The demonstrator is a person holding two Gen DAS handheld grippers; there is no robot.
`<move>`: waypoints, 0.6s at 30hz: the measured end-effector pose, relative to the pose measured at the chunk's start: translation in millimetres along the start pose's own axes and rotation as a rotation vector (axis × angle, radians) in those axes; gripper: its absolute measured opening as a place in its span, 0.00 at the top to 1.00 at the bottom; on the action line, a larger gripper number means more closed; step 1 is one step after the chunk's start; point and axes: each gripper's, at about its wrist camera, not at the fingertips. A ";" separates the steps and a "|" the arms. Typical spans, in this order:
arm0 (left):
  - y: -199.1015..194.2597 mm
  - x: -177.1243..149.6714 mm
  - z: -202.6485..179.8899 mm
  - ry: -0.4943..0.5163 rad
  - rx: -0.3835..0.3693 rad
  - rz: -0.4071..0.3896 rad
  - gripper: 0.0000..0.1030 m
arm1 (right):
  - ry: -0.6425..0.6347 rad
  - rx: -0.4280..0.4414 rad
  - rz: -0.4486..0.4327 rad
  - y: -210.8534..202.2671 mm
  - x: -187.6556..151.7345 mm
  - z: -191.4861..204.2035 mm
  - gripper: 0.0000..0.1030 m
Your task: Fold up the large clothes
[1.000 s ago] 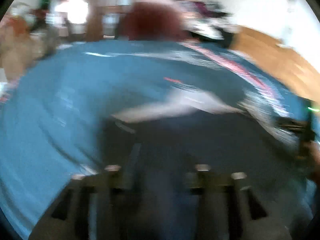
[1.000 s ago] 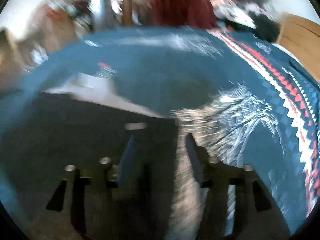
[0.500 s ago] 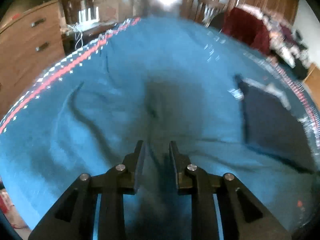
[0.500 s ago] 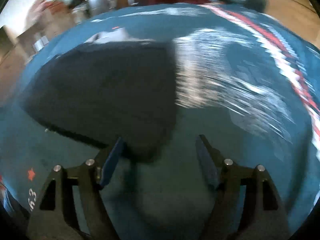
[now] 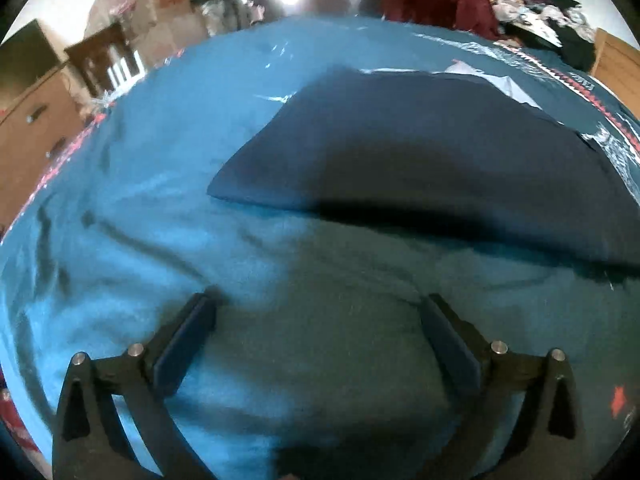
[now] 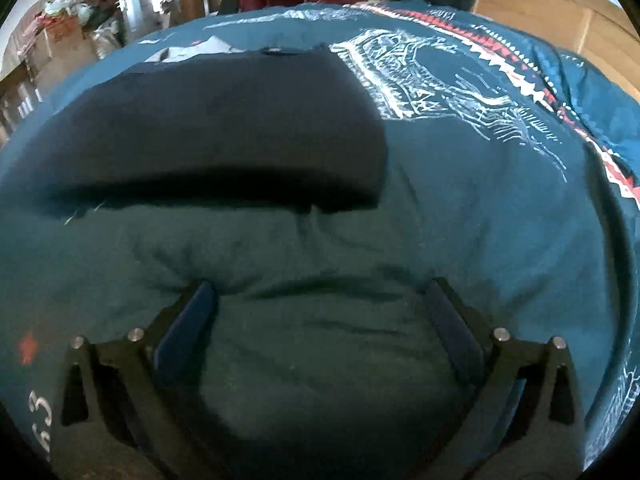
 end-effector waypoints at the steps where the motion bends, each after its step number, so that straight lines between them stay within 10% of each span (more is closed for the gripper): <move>1: 1.6 0.5 -1.2 -0.003 0.007 -0.002 0.00 | -0.004 0.002 -0.009 -0.4 -1.7 0.4 0.00; 18: 16.4 -2.2 4.9 -0.001 0.010 -0.058 0.00 | 0.033 0.078 -0.018 5.7 -4.3 -8.1 0.00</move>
Point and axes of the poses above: each gripper's, at about its wrist camera, not at the fingertips, and y roughly the way its jaws point, z to its left, x to its top, and after that the axes turned 2 degrees about -y, right-handed
